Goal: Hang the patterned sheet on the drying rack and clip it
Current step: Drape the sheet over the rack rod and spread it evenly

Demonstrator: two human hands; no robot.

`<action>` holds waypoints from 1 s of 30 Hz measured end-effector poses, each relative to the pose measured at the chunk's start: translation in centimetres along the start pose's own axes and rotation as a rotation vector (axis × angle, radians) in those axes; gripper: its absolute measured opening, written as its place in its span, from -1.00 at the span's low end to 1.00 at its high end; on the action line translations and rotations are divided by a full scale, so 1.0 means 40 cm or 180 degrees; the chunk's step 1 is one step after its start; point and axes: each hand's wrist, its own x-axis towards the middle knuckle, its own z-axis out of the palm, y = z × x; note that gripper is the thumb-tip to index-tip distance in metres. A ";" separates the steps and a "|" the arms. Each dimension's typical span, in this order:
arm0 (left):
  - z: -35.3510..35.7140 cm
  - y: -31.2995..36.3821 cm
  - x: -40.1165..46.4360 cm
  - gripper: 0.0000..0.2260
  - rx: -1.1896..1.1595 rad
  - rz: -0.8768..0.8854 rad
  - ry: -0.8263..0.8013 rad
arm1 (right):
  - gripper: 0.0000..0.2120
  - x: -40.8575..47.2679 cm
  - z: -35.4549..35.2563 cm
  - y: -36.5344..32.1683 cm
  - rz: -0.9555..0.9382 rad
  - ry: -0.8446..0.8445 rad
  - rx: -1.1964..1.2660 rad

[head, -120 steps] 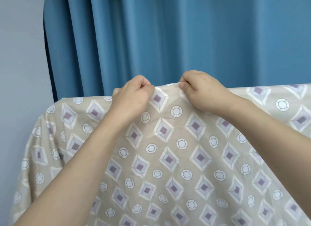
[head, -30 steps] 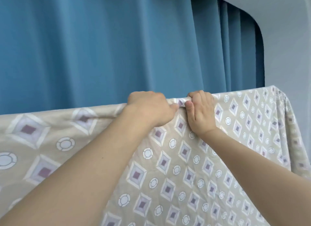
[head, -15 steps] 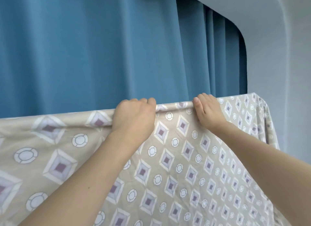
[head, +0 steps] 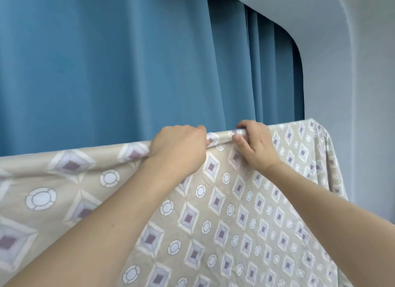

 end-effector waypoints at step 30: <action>0.091 0.312 0.199 -0.72 0.0221 0.0366 0.0660 | -0.14 -0.054 -0.134 0.289 0.1511 -0.0361 -0.0004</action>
